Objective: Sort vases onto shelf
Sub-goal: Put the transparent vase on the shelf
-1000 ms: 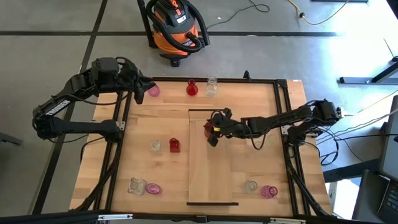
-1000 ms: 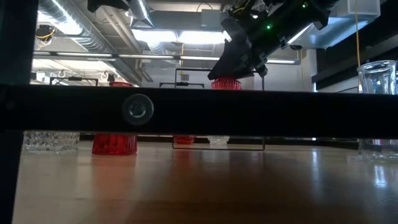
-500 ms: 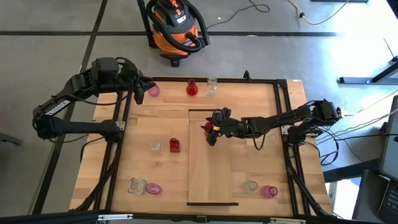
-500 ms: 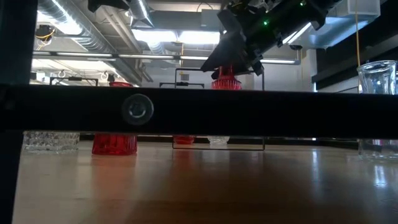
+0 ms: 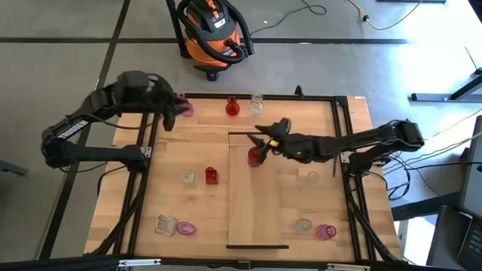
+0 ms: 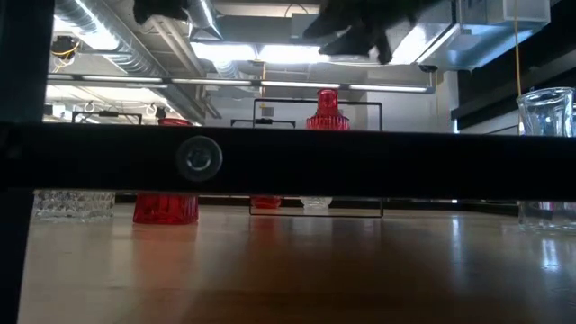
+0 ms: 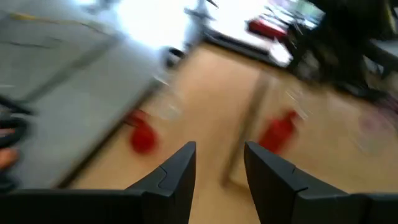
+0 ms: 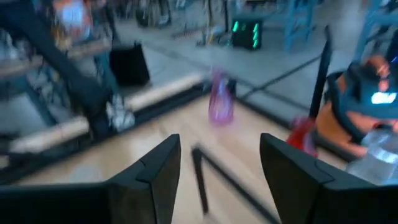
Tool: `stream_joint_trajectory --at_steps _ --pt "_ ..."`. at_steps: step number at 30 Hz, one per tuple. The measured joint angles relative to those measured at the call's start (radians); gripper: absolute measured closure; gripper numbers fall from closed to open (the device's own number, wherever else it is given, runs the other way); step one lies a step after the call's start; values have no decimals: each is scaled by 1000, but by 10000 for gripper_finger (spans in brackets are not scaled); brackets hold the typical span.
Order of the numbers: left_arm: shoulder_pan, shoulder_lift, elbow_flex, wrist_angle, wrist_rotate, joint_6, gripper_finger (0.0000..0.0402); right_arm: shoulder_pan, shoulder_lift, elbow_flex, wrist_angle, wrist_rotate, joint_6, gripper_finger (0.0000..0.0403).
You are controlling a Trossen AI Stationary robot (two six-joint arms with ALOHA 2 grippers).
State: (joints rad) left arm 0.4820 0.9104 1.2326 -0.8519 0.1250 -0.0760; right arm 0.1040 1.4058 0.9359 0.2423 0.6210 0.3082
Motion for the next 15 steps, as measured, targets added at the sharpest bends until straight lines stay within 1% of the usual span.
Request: stream_joint_trajectory --at_steps 3,5,7,10,15 --pt "-3 -5 -97 -42 203 93 273 0 -61 0 -3 73 -3 200" --pt "-14 -24 -177 -110 336 163 273 0 -103 0 -6 121 -5 200" --pt "-34 -48 -256 -151 424 188 273 0 -141 0 -4 152 -17 200" --pt "-72 -103 -381 -178 481 163 276 0 -190 0 -7 168 -34 200" --pt "-133 -260 -529 -161 482 19 296 0 -243 0 -26 176 -56 200"
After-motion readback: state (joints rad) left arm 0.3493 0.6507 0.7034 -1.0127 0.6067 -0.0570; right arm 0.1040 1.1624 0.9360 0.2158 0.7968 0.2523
